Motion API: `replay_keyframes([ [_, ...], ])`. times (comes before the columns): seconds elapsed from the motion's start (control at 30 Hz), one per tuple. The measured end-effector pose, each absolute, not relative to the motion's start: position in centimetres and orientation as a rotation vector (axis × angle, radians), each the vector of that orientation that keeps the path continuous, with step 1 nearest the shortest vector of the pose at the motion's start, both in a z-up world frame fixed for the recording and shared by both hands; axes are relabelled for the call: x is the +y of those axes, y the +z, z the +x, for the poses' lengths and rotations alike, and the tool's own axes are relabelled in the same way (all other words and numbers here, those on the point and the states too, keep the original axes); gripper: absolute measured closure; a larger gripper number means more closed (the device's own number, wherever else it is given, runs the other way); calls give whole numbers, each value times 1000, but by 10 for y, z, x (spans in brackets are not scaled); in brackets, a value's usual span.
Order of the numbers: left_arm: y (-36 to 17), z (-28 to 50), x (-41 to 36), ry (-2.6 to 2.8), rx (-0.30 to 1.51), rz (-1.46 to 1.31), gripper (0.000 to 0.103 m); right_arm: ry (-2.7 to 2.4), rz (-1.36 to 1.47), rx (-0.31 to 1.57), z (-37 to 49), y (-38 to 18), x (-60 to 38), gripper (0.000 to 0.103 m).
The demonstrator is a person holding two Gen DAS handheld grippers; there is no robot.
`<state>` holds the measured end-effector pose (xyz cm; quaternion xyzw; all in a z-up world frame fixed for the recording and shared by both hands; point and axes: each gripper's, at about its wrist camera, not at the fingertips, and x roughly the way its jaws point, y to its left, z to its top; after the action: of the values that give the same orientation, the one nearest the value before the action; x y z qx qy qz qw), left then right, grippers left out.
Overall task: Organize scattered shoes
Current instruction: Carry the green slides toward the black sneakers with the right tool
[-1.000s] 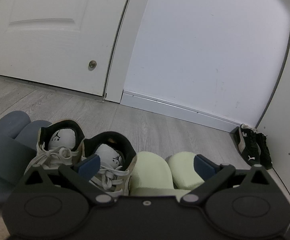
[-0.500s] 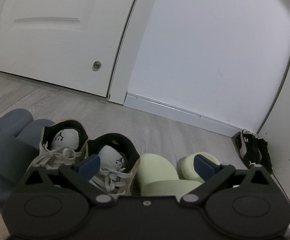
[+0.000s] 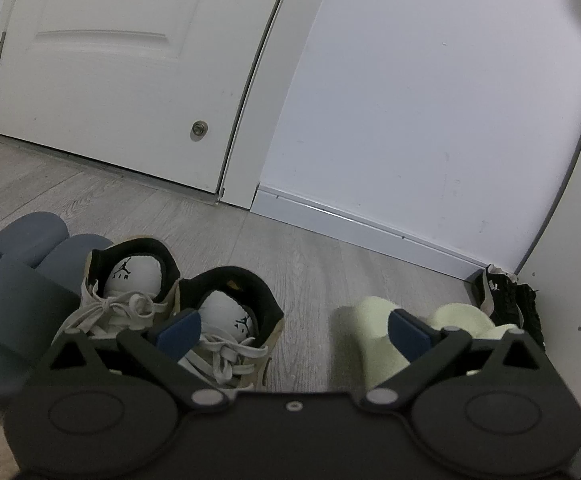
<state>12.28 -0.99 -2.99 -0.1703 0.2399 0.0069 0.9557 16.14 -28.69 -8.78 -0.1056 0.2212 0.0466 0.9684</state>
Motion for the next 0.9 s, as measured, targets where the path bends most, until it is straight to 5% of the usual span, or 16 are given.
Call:
replay_keyframes([
  [0.33, -32, 127, -11, 16, 501, -340, 2, 69, -354, 390, 215, -81, -354, 71],
  [0.9, -59, 167, -40, -70, 583, -259, 2, 80, -187, 478, 271, -112, -393, 70],
])
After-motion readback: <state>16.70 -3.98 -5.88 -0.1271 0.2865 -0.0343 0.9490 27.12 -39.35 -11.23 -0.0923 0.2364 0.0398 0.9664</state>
